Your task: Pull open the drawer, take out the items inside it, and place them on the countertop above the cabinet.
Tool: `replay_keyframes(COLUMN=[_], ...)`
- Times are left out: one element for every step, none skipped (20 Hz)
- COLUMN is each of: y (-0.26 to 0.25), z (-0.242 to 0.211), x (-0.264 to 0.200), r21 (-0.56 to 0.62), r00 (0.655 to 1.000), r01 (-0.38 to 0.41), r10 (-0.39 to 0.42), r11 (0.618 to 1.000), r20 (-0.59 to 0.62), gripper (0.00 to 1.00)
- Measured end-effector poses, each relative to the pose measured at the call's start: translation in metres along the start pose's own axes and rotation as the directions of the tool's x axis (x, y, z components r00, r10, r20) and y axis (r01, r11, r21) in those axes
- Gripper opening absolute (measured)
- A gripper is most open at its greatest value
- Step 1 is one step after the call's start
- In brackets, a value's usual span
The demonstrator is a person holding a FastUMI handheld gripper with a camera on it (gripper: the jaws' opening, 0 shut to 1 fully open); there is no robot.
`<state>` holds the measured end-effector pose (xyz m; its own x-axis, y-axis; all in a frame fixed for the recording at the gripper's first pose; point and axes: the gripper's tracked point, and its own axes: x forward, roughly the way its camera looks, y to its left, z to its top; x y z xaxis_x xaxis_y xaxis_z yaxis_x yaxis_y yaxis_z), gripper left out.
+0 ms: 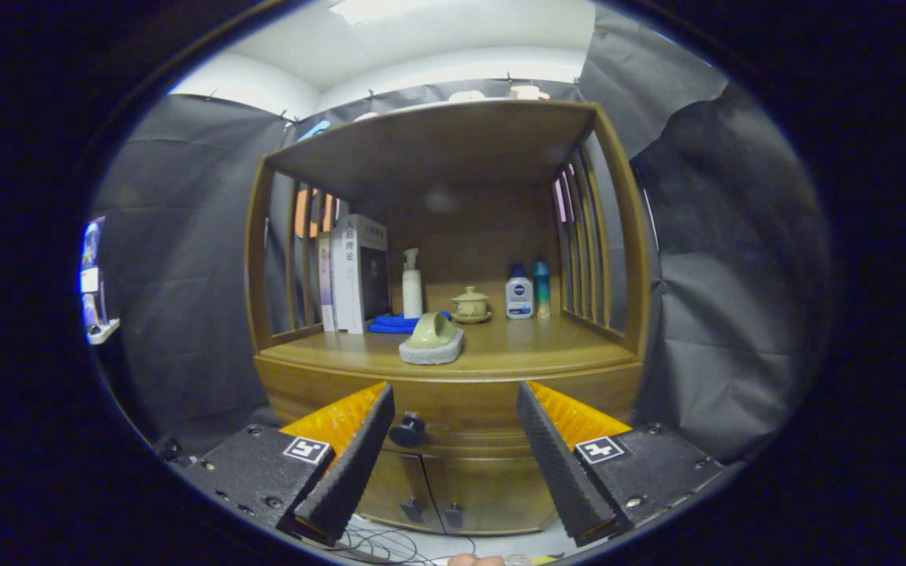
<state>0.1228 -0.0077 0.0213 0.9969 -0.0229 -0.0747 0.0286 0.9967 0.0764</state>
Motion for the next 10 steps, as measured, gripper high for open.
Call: replay_keyframes(y=[-0.001,-0.003,-0.001,0.001,0.003,0.004,0.006,0.006,0.005,0.004], z=[-0.001,-0.005,-0.009,-0.016,-0.023,-0.03,-0.034,-0.036,-0.038,-0.037], x=[-0.021,-0.039,-0.059,-0.077,-0.094,-0.11,-0.122,-0.131,-0.137,-0.141], r21=[-0.018,-0.024,-0.026,-0.027,-0.031,-0.036,-0.041,-0.048,-0.053,-0.062], r00=[1.0,1.0,1.0,1.0,1.0,1.0,0.999,0.999,0.999,0.999], r01=[0.0,0.005,-0.001,-0.005,-0.014,-0.021,-0.03,-0.032,-0.036,-0.035], r10=[0.0,-0.005,0.001,0.005,0.014,0.021,0.03,0.032,0.036,0.036], r11=[1.0,1.0,1.0,1.0,0.999,0.999,0.999,0.998,0.998,0.997], r20=[0.001,0.004,0.005,0.002,-0.002,-0.01,-0.012,-0.006,0.005,0.016], gripper=[0.99,0.99,0.99,0.99,0.99,0.99,0.99,0.99,0.99,0.99])
